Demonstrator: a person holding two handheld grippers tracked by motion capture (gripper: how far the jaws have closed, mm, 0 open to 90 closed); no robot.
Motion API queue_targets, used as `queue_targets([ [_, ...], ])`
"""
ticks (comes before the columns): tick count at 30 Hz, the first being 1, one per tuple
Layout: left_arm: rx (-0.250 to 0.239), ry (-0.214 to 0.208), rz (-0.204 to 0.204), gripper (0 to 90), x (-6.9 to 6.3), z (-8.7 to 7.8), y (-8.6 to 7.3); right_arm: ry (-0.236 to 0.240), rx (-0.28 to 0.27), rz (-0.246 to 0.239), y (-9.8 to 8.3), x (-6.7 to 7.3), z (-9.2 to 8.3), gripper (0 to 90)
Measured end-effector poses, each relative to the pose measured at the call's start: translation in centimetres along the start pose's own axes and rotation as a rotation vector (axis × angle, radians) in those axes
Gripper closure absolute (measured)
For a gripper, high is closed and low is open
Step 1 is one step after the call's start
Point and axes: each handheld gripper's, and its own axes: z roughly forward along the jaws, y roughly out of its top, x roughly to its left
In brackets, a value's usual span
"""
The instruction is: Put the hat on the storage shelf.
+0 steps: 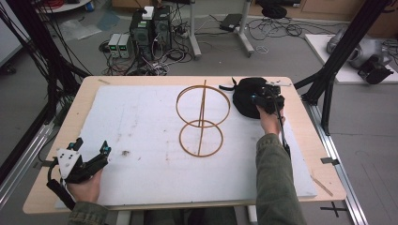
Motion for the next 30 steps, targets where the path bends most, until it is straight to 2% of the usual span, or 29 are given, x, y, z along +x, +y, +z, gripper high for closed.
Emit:
queue_targets([
  [1, 0.000, -0.003, -0.002, 17.3, 0.0, 0.1, 0.0, 0.018, -0.007, 0.011, 0.0, 0.0, 0.0, 52.1],
  [2, 0.003, -0.004, -0.003, 17.3, 0.1, 0.1, -0.1, 0.033, -0.003, 0.043, 0.0, -0.1, 0.0, 59.7],
  [3, 0.004, -0.005, -0.004, 17.4, 0.1, 0.2, -0.1, 0.035, 0.000, 0.062, 0.0, -0.2, 0.0, 63.8],
  [4, 0.001, -0.005, -0.010, 17.4, 0.1, 0.2, -0.1, 0.033, 0.022, 0.097, -0.2, -0.4, 0.1, 76.2],
  [5, 0.001, -0.005, -0.011, 17.4, 0.2, 0.3, -0.1, 0.033, 0.022, 0.097, -0.2, -0.4, 0.1, 76.2],
  [7, -0.001, -0.006, -0.020, 17.4, 0.3, 0.3, -0.2, -0.009, 0.031, 0.066, -0.2, -0.3, -0.1, 86.7],
  [10, 0.002, -0.008, -0.035, 17.4, 0.3, 0.5, -0.2, -0.100, 0.027, 0.020, -0.1, 0.5, -0.3, 88.5],
  [12, 0.001, -0.008, -0.038, 17.4, 0.3, 0.5, -0.2, -0.115, 0.021, 0.024, -0.1, 0.8, -0.4, 88.4],
  [17, 0.001, -0.011, -0.038, 17.4, 0.3, 0.4, -0.2, -0.072, 0.003, 0.058, -0.4, 0.5, -0.6, 88.1],
  [21, 0.001, -0.011, -0.045, 17.4, 0.3, 0.4, -0.2, -0.062, -0.002, 0.080, -0.5, 0.4, -0.9, 88.1],
  [27, 0.005, -0.008, -0.059, 17.4, 0.3, 0.5, -0.2, -0.071, -0.023, 0.044, -0.2, 0.6, -1.5, 88.1],
  [30, 0.003, -0.007, -0.055, 17.4, 0.3, 0.5, -0.2, -0.065, -0.033, 0.045, -0.1, 0.7, -1.8, 88.1],
])
